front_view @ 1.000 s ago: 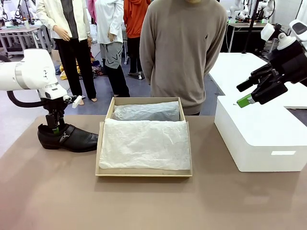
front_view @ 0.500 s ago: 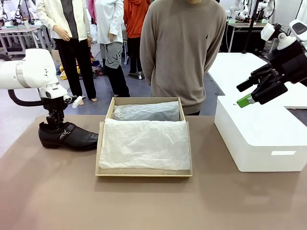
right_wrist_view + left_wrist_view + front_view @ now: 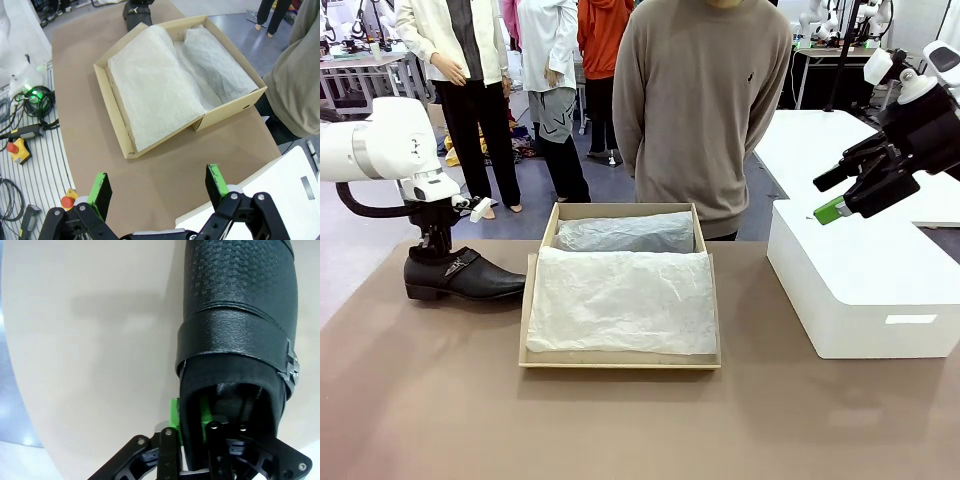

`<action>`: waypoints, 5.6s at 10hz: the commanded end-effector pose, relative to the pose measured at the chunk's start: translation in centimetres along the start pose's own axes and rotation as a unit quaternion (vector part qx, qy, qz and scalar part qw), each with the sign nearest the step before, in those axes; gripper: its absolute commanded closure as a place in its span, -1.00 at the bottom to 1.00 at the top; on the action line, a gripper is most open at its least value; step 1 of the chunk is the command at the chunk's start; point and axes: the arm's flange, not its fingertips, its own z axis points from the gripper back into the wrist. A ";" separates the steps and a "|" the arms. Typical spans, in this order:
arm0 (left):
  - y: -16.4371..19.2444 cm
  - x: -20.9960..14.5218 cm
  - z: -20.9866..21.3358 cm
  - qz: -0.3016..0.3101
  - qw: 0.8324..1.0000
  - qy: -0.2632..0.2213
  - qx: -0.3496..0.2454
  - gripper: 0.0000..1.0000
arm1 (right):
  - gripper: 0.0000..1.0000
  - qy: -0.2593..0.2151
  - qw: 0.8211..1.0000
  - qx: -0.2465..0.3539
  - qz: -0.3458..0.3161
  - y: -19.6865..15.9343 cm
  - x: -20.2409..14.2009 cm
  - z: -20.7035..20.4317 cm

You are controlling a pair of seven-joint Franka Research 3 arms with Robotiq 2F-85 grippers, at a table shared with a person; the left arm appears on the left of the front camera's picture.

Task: Pack the shoes into the box.
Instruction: Place the other shoe of the Shoes into the Shoes Box.

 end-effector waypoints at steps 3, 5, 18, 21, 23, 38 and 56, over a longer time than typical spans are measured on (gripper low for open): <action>-0.5 -0.5 0.3 0.008 0.999 0.017 0.031 1.00 | -1.00 -0.015 1.000 0.006 0.012 -0.4 0.0 -0.1; -1.3 -0.6 1.3 0.011 0.999 0.014 0.046 1.00 | -1.00 -0.015 1.000 0.006 0.012 -0.4 0.0 -0.1; -0.5 -2.0 17.9 0.109 0.992 -0.025 0.060 1.00 | -1.00 -0.015 1.000 0.006 0.012 -0.4 0.0 -0.1; -3.4 1.7 20.7 0.217 0.974 -0.052 0.046 1.00 | -1.00 -0.015 1.000 0.006 0.012 -0.4 0.0 -0.1; -5.3 3.7 21.8 0.224 0.972 -0.065 0.017 1.00 | -1.00 -0.015 1.000 0.006 0.012 -0.4 0.0 -0.1; -11.3 14.1 22.6 0.584 0.804 -0.103 0.034 1.00 | -1.00 -0.015 1.000 0.006 0.012 -0.4 0.0 -0.1; -15.1 25.9 21.8 0.855 0.504 -0.101 0.071 1.00 | -1.00 -0.015 1.000 0.006 0.012 -0.4 0.0 -0.1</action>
